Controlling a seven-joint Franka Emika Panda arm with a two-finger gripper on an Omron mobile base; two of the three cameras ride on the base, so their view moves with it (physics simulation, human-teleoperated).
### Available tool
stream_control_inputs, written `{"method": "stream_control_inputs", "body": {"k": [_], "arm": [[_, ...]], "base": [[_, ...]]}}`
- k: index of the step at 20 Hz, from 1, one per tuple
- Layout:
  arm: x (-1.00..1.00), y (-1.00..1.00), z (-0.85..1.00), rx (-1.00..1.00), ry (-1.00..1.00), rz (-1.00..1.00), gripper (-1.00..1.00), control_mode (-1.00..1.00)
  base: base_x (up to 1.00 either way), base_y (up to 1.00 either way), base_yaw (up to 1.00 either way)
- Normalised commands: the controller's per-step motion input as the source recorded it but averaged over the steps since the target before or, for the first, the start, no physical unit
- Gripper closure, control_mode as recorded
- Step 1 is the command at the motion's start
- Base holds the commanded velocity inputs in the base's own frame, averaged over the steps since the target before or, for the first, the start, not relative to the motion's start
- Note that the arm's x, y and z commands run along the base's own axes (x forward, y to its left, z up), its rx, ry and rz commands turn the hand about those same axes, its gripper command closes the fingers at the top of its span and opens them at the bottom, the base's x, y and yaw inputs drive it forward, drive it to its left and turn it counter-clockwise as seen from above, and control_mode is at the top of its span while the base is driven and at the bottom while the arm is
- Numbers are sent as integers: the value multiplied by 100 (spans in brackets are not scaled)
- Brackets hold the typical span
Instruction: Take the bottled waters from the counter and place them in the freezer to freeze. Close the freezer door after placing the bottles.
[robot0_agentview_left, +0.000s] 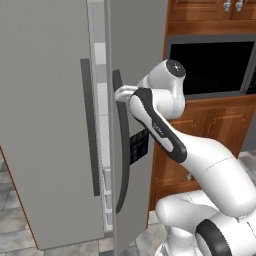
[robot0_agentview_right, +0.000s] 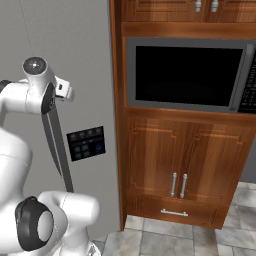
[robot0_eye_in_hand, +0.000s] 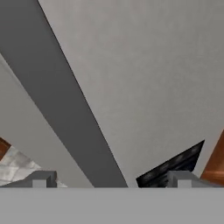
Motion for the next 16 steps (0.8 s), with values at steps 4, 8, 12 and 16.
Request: {"method": "stream_control_inputs", "body": {"k": [4, 8, 12, 16], "arm": [[4, 7, 0, 0, -1, 14, -100, -100], [16, 10, 0, 0, -1, 8, -100, -100], [24, 13, 0, 0, -1, 2, -100, -100], [28, 15, 0, 0, 0, 0, -100, -100]], "base": [[0, 0, 0], [0, 0, 0], [0, 0, 0], [0, 0, 0]]}}
